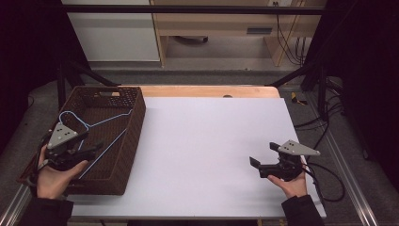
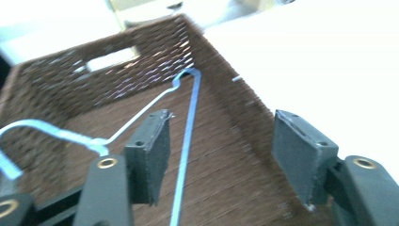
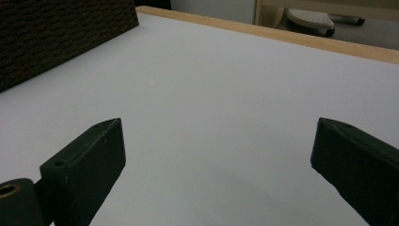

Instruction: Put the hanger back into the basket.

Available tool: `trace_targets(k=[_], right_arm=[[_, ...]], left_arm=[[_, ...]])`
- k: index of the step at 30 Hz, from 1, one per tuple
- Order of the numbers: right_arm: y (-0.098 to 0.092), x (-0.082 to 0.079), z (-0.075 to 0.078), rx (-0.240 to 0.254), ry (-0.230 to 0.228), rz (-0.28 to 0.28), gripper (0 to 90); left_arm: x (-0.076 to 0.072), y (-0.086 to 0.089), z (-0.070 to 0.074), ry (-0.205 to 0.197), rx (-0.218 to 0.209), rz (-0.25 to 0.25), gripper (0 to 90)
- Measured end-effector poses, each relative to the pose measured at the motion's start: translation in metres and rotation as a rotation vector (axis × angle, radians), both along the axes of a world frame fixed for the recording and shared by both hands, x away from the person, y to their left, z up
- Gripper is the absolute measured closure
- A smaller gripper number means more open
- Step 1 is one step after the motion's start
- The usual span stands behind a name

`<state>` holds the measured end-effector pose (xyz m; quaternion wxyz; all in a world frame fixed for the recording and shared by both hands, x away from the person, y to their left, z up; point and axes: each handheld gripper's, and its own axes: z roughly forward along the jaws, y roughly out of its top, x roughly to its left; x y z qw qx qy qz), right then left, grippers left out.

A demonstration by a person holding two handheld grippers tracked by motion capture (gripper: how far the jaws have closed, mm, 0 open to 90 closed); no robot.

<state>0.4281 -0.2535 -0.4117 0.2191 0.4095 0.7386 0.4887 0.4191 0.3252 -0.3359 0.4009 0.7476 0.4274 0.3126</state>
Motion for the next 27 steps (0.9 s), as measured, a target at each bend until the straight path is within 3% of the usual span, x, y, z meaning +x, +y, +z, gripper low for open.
trace_targets(k=[2,3,15,19,27], right_arm=[[0.000,0.000,0.000,0.001,-0.001,0.001,4.0],[-0.001,0.000,0.001,0.004,-0.005,0.001,4.0],[-0.002,-0.003,0.002,0.014,-0.012,0.003,3.4],[-0.003,-0.004,0.002,0.019,-0.012,0.004,3.2],[-0.008,-0.007,0.001,0.021,-0.014,0.000,3.2]], left_arm=[[-0.001,-0.004,0.000,-0.006,-0.019,-0.020,32.8],[-0.004,-0.011,0.000,-0.011,-0.048,-0.063,31.6],[-0.014,-0.054,-0.019,-0.037,-0.150,-0.237,13.2],[-0.014,-0.063,-0.029,-0.031,-0.141,-0.248,8.8],[-0.013,-0.065,-0.045,-0.005,-0.138,-0.247,8.7]])
